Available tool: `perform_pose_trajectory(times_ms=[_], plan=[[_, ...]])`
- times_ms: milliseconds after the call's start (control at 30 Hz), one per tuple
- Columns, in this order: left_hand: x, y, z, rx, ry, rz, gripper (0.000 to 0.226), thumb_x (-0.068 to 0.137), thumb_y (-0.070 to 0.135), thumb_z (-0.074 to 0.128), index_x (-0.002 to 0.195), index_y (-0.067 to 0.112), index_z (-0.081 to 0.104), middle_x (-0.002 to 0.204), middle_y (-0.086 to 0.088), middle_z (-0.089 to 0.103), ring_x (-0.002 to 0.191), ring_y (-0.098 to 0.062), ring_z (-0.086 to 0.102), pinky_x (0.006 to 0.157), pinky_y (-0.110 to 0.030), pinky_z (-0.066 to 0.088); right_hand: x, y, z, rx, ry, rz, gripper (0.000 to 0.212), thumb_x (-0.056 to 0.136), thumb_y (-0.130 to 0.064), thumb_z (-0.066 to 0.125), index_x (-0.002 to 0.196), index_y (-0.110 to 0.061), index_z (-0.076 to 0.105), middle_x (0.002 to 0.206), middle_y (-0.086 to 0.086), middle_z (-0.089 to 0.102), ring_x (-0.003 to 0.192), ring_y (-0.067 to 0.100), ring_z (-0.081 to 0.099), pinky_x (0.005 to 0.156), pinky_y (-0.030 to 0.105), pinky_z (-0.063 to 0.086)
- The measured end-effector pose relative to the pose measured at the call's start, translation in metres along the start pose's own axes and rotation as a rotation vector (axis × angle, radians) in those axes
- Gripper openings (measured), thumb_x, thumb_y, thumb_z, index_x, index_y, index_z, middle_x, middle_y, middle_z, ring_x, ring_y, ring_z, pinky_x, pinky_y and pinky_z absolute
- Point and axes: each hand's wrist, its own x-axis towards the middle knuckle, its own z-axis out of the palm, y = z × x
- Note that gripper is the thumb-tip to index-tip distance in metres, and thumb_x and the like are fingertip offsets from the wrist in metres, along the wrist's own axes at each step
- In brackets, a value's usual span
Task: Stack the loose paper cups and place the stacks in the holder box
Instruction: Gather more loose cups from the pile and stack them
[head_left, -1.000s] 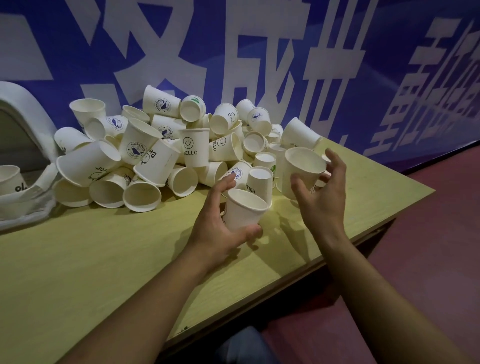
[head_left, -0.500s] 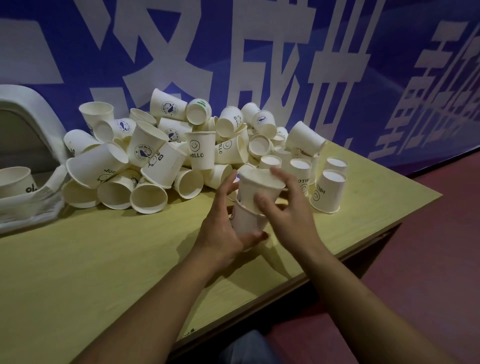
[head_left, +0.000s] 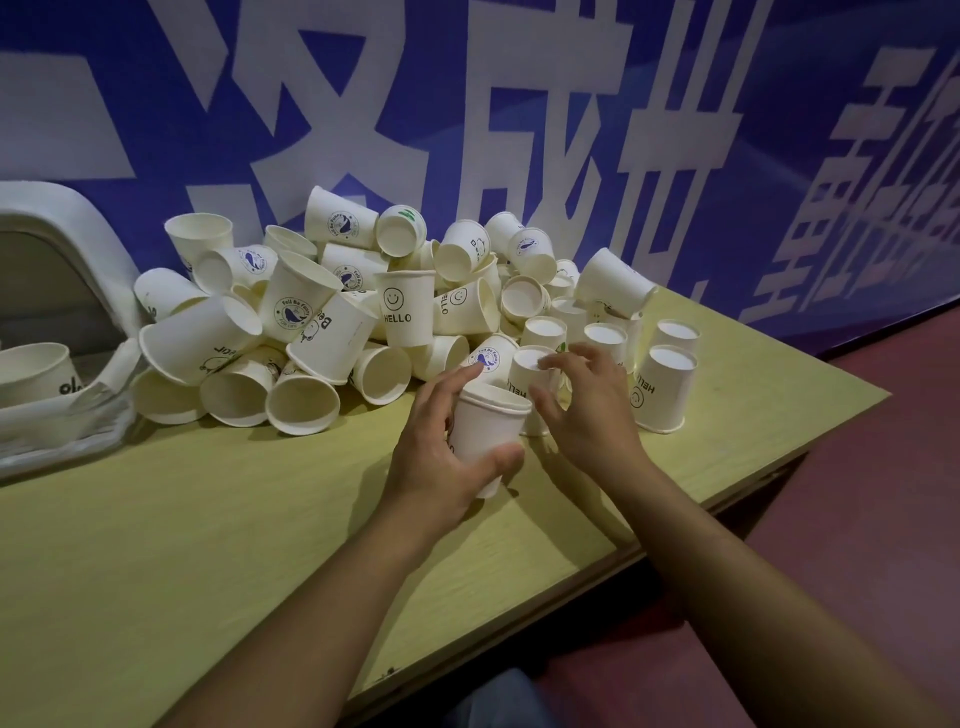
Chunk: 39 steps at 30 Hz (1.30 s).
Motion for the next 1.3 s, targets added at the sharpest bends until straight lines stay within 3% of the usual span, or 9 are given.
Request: perform_pose_trajectory(times_ms=[167,333,467,633,767,900,1000,1133,1300], plan=[[0.0,0.001,-0.001,-0.01,-0.024,-0.032,0.081,0.075,0.034,0.087,0.142,0.047,0.043,0.138,0.021,0.045,0.117,-0.007,0.053,0.082,-0.022,0.052,0.0,0.002,-0.001,0.071,0.097,-0.005,0.024,0.088,-0.036,0.072,0.1,-0.024,0.055,0.114,-0.005,0.058,0.11,0.021,0.051,0.084,0.03,0.04],[-0.003,0.004,-0.001,-0.008,-0.107,-0.026,0.079,0.075,0.041,0.087,0.138,0.056,0.042,0.134,0.032,0.044,0.116,0.0,0.052,0.086,-0.027,0.055,-0.004,-0.009,-0.021,0.416,0.274,0.009,0.055,0.08,-0.027,0.076,0.123,-0.038,0.043,0.113,-0.003,0.054,0.098,0.017,0.062,0.077,0.042,0.059],[-0.004,0.005,-0.001,-0.01,-0.201,-0.063,0.099,0.076,0.047,0.085,0.151,0.061,0.022,0.151,0.026,0.038,0.113,-0.004,0.055,0.085,-0.029,0.057,-0.012,-0.025,-0.032,0.586,0.11,-0.002,0.053,0.08,-0.029,0.066,0.125,-0.052,0.052,0.124,-0.005,0.047,0.104,0.018,0.064,0.082,0.037,0.061],[-0.004,0.01,-0.003,-0.03,-0.197,-0.066,0.116,0.071,0.044,0.089,0.145,0.069,0.003,0.133,0.049,0.032,0.108,0.009,0.052,0.084,-0.026,0.055,-0.022,-0.036,-0.027,0.68,0.041,0.035,0.015,0.091,-0.04,0.061,0.096,-0.027,0.059,0.105,-0.002,0.062,0.089,0.014,0.068,0.07,0.035,0.06],[-0.005,0.008,-0.003,-0.062,-0.154,-0.03,0.111,0.072,0.035,0.09,0.144,0.068,0.013,0.13,0.048,0.034,0.106,0.009,0.054,0.082,-0.024,0.056,-0.025,-0.036,-0.024,0.766,-0.001,0.032,0.031,0.095,-0.028,0.066,0.122,-0.03,0.05,0.103,0.0,0.059,0.084,0.003,0.069,0.076,0.03,0.057],[-0.003,0.006,-0.003,-0.094,-0.048,0.011,0.099,0.071,0.03,0.092,0.132,0.067,0.023,0.134,0.03,0.041,0.107,0.011,0.054,0.081,-0.025,0.057,-0.029,-0.034,-0.023,0.675,-0.066,-0.041,0.03,0.099,-0.027,0.06,0.125,-0.042,0.061,0.111,-0.002,0.061,0.097,0.001,0.065,0.079,0.018,0.05],[0.0,0.003,-0.004,-0.074,0.043,0.003,0.096,0.067,0.033,0.093,0.118,0.073,0.022,0.129,0.029,0.044,0.114,-0.004,0.056,0.086,-0.034,0.057,-0.032,-0.027,-0.026,0.576,-0.096,-0.09,0.026,0.101,-0.032,0.054,0.122,-0.041,0.067,0.12,-0.008,0.059,0.11,-0.008,0.055,0.081,0.008,0.046],[0.0,0.003,-0.005,-0.033,0.06,0.035,0.099,0.061,0.043,0.091,0.125,0.075,0.023,0.142,0.022,0.045,0.126,-0.011,0.052,0.096,-0.034,0.052,-0.031,-0.018,-0.035,0.468,-0.217,-0.136,0.029,0.101,-0.034,0.053,0.126,-0.046,0.06,0.121,-0.015,0.055,0.109,-0.007,0.054,0.085,0.017,0.048],[0.0,0.001,-0.008,0.016,0.029,0.009,0.084,0.063,0.04,0.094,0.118,0.061,0.035,0.123,0.018,0.055,0.103,-0.014,0.063,0.081,-0.042,0.06,-0.039,-0.017,-0.028,0.348,-0.307,-0.228,0.047,0.1,-0.033,0.056,0.145,-0.042,0.045,0.132,-0.011,0.052,0.117,-0.001,0.051,0.093,0.025,0.05]])
